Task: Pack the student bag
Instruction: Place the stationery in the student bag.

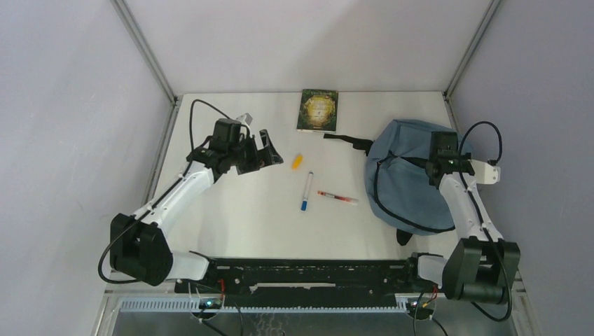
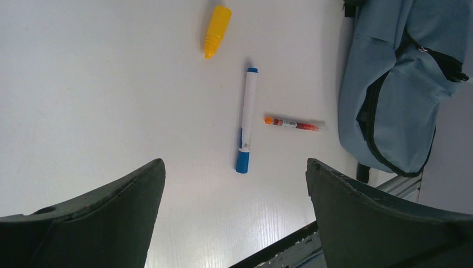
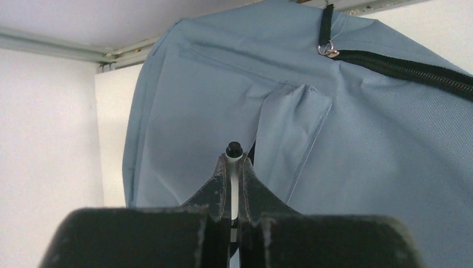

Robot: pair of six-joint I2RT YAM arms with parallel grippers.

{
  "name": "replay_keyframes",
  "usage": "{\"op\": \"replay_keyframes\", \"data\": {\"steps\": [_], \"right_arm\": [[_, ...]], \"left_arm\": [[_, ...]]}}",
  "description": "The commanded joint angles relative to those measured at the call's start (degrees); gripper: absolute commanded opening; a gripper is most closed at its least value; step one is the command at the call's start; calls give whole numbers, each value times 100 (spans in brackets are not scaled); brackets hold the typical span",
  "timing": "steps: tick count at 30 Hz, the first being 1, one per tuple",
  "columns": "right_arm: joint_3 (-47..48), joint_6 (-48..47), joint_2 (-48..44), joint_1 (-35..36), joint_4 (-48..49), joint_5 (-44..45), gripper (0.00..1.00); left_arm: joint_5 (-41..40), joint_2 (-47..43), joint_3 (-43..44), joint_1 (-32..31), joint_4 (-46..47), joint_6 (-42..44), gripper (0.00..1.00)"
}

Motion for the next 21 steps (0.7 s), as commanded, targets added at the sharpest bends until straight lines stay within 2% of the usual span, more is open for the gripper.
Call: {"op": "replay_keyframes", "data": {"steps": [1,9,13,21], "right_arm": [[240,769,412,-57,-25,447,0],[362,978,1219,164,-78,93,0],[362,863,1327,385,83,-241,0],[362,513,1218,391,425,-1083,1]], "left_arm": [[36,61,-68,11,156,100,100],[32,240,27,14,154,115,100],[35,283,49,12,154,124,100],[55,253,26,14,157,130,100]]}}
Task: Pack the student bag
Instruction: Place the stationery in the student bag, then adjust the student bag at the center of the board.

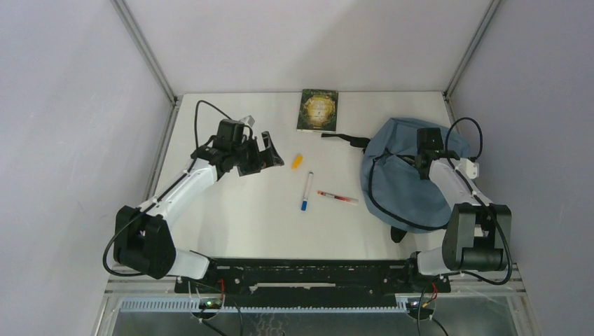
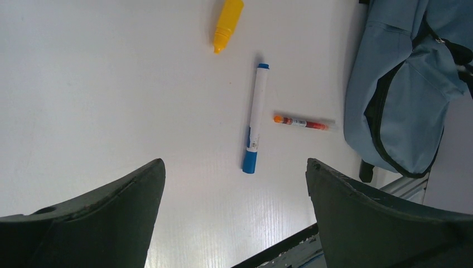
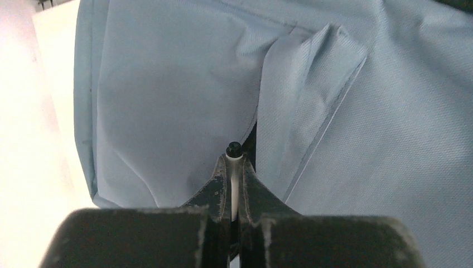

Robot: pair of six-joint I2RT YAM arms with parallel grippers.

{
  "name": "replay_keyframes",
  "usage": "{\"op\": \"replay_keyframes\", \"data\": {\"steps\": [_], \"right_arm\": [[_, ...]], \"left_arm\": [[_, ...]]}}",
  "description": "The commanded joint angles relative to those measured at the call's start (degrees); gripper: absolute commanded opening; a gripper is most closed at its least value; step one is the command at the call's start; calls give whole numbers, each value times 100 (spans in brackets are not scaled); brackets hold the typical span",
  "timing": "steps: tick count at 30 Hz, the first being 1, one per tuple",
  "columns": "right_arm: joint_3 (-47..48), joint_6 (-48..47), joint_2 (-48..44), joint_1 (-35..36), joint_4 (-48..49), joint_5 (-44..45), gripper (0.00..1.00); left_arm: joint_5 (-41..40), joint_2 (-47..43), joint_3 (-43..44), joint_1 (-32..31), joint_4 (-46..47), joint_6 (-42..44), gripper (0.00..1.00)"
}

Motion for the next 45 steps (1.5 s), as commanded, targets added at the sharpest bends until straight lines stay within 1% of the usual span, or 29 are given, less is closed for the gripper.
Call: {"op": "replay_keyframes", "data": {"steps": [1,3,6,8,11,13,15,16,17,18,21,26,29,31,33,35,36,40,42,45], "right_arm": [[183,-183,-142,37,214,-537,0],[183,-137,-210,1,125,-744,0],[43,-13,-292,-154,200,-1343,2],[-130,74,-335,-219,428,-1775,6],[-177,-11,-336,-255,539,-2169,21],[-177,-220,-466,-275,604,-2246,35],[-177,-653,-776,-315,713,-2200,51],[-177,-902,-917,-346,788,-2185,57],[-154,-1201,-1055,-390,898,-2201,62],[-106,-1523,-1156,-443,950,-2241,64],[149,-2516,-1356,-623,912,-2413,66],[421,-4147,-1417,-742,1018,-2896,66],[603,-4791,-1307,-754,832,-3072,65],[690,-5206,-1225,-747,672,-3158,65],[790,-5424,-1166,-745,259,-2709,66],[785,-5394,-1184,-781,-174,-2140,66],[712,-5376,-1224,-832,-319,-2020,66],[155,-5499,-1627,-946,-260,-2483,66],[-85,-5484,-1818,-902,-317,-2515,66],[-441,-5414,-2047,-937,-468,-2342,66]], "left_arm": [[59,-56,18,14,158,115,100],[70,-66,-6,14,165,112,100],[102,-63,-38,14,192,101,100],[145,-50,-24,14,210,99,100],[234,-49,59,-30,219,161,100],[279,-54,215,-171,133,356,100],[169,-14,431,-401,20,502,100],[123,39,536,-524,-25,538,100],[113,136,685,-695,-42,546,100],[152,222,798,-830,-45,527,100],[234,593,1145,-1263,20,411,100],[379,1483,1895,-2015,292,124,100],[498,2214,2408,-2408,437,-66,99],[475,2742,2947,-2686,237,-39,97],[456,3236,3512,-2915,-147,-11,96],[498,3606,3837,-3075,-175,-156,95],[475,3785,3959,-3124,-178,-210,93],[142,4282,4170,-3148,-229,-272,89],[-134,4392,4177,-3134,-224,-258,88],[-35,4600,4370,-3132,-152,-312,90]]}}
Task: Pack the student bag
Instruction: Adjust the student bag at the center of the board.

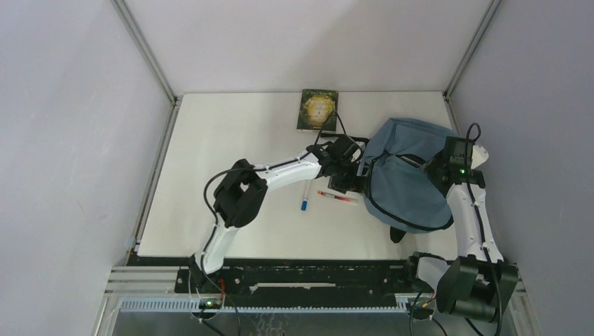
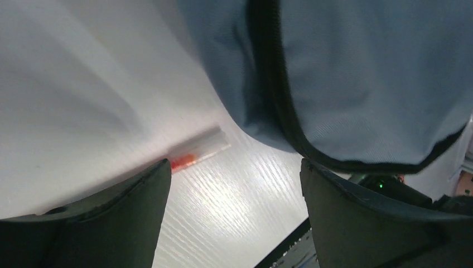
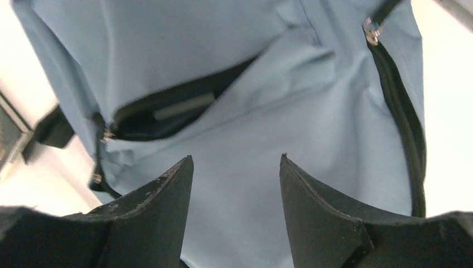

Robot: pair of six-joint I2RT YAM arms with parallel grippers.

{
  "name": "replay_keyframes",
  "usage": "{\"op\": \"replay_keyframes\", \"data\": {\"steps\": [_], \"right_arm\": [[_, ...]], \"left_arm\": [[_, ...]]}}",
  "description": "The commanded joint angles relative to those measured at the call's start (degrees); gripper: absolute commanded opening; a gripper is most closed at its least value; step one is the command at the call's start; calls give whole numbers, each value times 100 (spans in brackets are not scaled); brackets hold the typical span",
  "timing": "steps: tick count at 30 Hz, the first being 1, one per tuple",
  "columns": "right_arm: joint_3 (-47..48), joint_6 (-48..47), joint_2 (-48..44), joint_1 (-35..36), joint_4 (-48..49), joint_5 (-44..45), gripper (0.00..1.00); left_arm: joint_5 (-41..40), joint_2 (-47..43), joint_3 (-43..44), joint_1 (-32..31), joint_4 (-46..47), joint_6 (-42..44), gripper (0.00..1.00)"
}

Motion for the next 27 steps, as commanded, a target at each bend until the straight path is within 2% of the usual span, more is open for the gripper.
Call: {"op": "replay_keyframes", "data": {"steps": [1,5,7,11,16,19,27], "right_arm": [[-395,-144,-436,-63,-241,154,66],[-875,-131,-752,-145,-336,-12,65],[-1092,-50,-920,-138,-388,-175,64],[-1423,266,-1140,43,-453,-351,62],[-1594,1235,-931,675,-781,23,59],[-1750,1681,-928,1180,-846,24,58],[-1891,2594,-780,2675,-749,-228,57]], "left_arm": [[-46,223,558,90,92,-178,90],[90,705,1125,21,-91,-191,88],[161,890,1304,30,-106,-262,82],[152,1023,1526,79,-52,-338,53],[-9,1244,2088,251,-200,-368,15],[55,1448,2520,445,-229,-455,1],[63,1597,2940,660,-165,-429,0]]}}
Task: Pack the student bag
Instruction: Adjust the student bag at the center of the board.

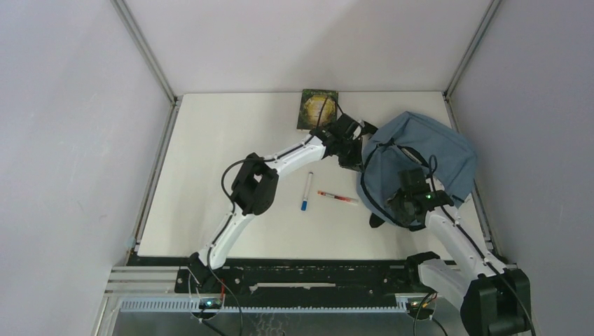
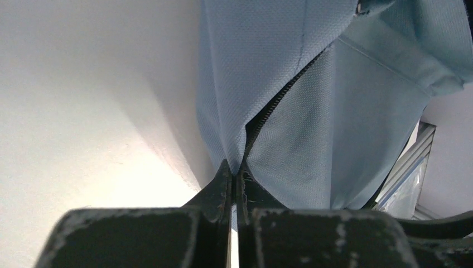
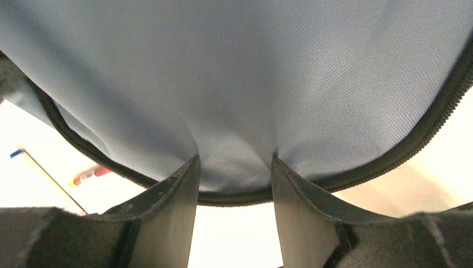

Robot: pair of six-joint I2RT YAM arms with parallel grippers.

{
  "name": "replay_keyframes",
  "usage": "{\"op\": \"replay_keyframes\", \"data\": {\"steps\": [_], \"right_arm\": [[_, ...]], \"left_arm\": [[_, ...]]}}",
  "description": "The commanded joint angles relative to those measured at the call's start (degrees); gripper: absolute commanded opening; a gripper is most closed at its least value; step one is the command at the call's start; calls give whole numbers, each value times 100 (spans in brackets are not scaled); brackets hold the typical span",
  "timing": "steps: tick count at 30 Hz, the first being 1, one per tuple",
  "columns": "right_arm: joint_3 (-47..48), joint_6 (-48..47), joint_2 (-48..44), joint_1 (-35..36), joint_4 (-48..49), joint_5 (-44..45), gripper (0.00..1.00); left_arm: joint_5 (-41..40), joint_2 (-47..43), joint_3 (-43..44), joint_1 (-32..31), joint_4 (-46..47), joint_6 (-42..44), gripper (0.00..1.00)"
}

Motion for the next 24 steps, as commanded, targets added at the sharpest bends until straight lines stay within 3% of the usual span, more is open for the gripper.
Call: {"op": "replay_keyframes", "data": {"steps": [1,9,13,20,24], "right_arm": [[-60,737,187,580,-39,-283,57],[70,1403,1133,1936,955,-818,57],[408,1344,1724,2270,1175,-852,57],[1111,498,1850,2434,1455,-1245,58],[1722,-265,1834,2663,1050,-1243,58]], "left_arm": [[-61,-50,469,115,300,-7,0],[-274,-90,450,251,102,306,0],[-337,-129,440,266,37,495,0],[-369,-146,473,266,4,734,0],[-560,-212,550,271,-80,877,3]]}}
